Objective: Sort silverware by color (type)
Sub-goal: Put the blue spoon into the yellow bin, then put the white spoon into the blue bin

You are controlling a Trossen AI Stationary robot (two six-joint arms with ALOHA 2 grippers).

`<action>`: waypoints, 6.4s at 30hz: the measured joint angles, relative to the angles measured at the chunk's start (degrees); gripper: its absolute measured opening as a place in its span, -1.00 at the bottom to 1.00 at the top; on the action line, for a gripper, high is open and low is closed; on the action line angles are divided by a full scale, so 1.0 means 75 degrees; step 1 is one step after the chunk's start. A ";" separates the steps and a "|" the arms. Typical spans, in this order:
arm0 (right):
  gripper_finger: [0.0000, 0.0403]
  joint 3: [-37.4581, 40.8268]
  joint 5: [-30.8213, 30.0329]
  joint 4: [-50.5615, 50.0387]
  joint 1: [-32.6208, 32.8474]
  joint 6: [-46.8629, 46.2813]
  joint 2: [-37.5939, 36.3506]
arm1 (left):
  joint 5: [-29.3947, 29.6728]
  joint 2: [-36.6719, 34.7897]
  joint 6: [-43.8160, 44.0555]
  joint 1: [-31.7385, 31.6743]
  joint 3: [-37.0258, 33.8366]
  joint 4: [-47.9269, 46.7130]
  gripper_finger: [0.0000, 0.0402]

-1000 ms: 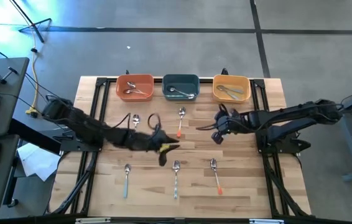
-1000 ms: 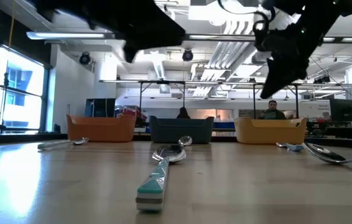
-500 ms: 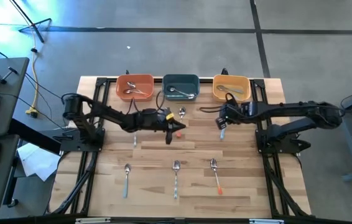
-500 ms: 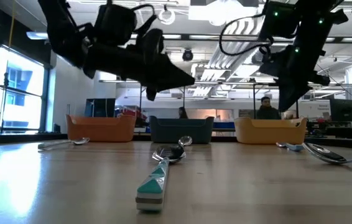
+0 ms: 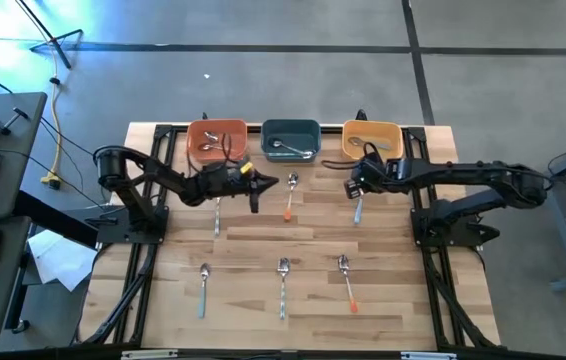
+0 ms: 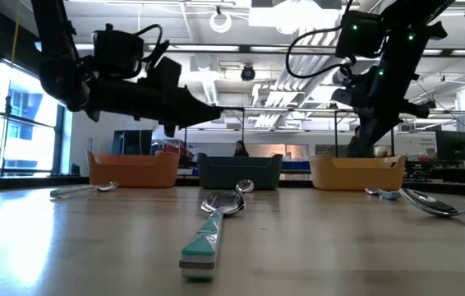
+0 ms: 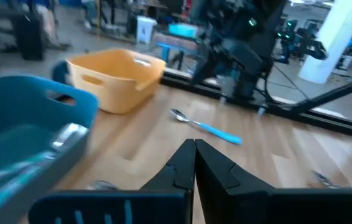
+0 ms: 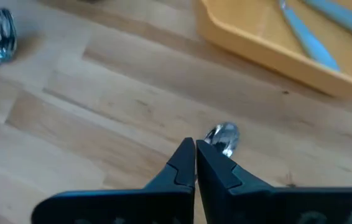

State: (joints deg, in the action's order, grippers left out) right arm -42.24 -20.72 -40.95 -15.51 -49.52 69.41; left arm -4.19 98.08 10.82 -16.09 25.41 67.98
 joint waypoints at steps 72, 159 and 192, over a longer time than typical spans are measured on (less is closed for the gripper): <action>-0.25 0.0000 0.1652 -0.0210 -0.0133 -0.3578 0.1644 | -0.2771 -0.0002 -0.0739 -0.2161 -0.0647 0.0511 -0.99; -0.93 -0.2353 0.2659 0.1018 -0.4015 0.8225 0.2487 | -0.3363 -0.0002 -0.0057 -0.1945 0.0078 -0.0571 -0.99; -0.99 0.1749 0.2988 0.7979 -0.1388 0.5582 0.0442 | -0.1697 -0.1171 -0.1275 -0.1753 0.0216 -0.4035 -0.99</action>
State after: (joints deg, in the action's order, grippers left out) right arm -29.12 1.69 18.89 -25.92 -7.65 72.73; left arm -16.91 89.30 1.26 -29.23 27.03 37.71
